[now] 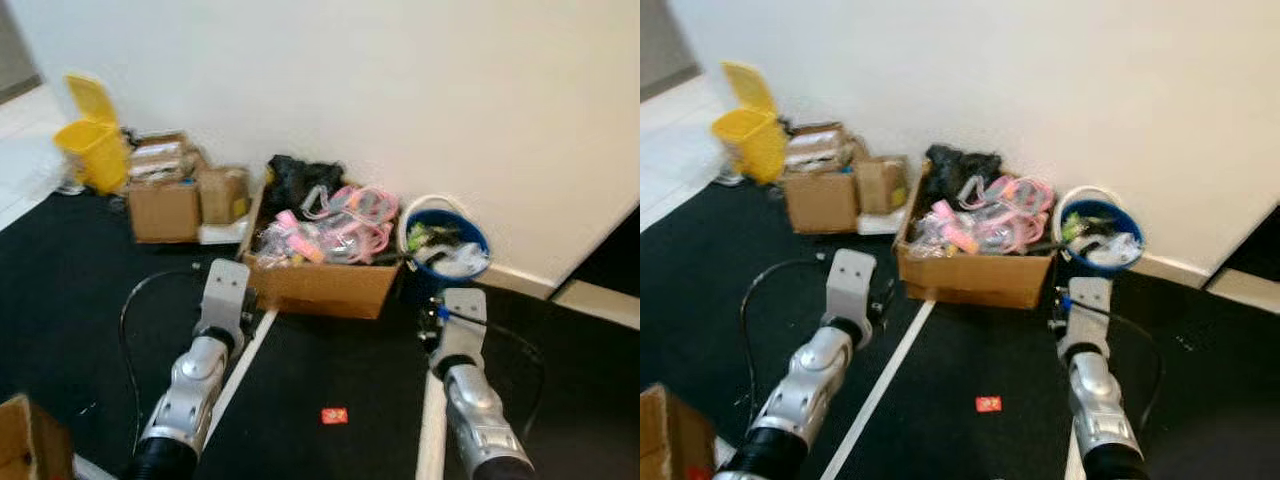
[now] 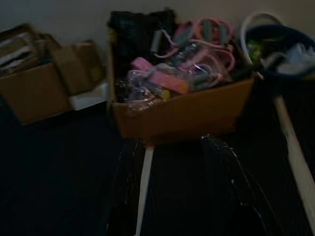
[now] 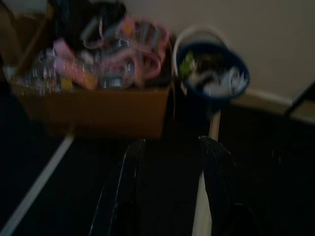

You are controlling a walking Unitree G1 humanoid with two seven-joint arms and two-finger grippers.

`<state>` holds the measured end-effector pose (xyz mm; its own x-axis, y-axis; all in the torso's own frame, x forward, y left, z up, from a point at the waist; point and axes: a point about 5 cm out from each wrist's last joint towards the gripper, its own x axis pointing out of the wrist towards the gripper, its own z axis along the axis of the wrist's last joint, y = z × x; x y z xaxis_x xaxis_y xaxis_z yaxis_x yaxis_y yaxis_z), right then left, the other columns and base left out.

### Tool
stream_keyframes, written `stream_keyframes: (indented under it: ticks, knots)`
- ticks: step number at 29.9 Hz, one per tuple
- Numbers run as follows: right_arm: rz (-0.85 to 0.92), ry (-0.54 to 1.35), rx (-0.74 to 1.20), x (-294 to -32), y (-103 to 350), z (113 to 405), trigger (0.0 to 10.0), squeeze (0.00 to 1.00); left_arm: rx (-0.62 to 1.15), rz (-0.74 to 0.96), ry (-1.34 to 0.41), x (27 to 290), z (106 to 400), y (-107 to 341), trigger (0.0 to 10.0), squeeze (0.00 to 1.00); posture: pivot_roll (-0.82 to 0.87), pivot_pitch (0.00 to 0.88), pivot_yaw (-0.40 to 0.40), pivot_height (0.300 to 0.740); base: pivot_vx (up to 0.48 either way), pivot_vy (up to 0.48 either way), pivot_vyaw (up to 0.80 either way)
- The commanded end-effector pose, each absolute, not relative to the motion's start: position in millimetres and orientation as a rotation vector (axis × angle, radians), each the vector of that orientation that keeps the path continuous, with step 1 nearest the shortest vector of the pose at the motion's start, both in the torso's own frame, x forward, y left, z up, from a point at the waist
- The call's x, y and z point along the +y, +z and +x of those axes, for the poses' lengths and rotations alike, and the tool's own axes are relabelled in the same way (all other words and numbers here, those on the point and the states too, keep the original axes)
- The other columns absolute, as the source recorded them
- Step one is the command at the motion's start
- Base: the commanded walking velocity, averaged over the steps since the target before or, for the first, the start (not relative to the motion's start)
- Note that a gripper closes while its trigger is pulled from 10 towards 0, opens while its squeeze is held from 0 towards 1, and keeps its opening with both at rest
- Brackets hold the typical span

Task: Picking trash to rubbish bin

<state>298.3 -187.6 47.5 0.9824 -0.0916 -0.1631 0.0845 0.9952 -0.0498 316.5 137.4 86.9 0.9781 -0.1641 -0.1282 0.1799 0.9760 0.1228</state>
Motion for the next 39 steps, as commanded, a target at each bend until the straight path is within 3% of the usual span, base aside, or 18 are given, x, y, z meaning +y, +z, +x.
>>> stream_keyframes:
  ticks: [1,39]
  knots:
    - [-0.037,-0.093,0.203,-187.5,39.4,293.2,10.0,0.00,0.154,0.140,-0.167,140.7,314.4,79.0,10.0,0.00,-0.03,0.129,0.041,0.740,0.000,0.000,-0.80]
    - [-0.032,-0.095,0.225,-188.5,38.6,296.0,10.0,0.00,0.141,0.137,-0.150,143.9,314.6,80.8,10.0,0.00,-0.02,0.123,0.023,0.740,0.000,0.000,-0.80]
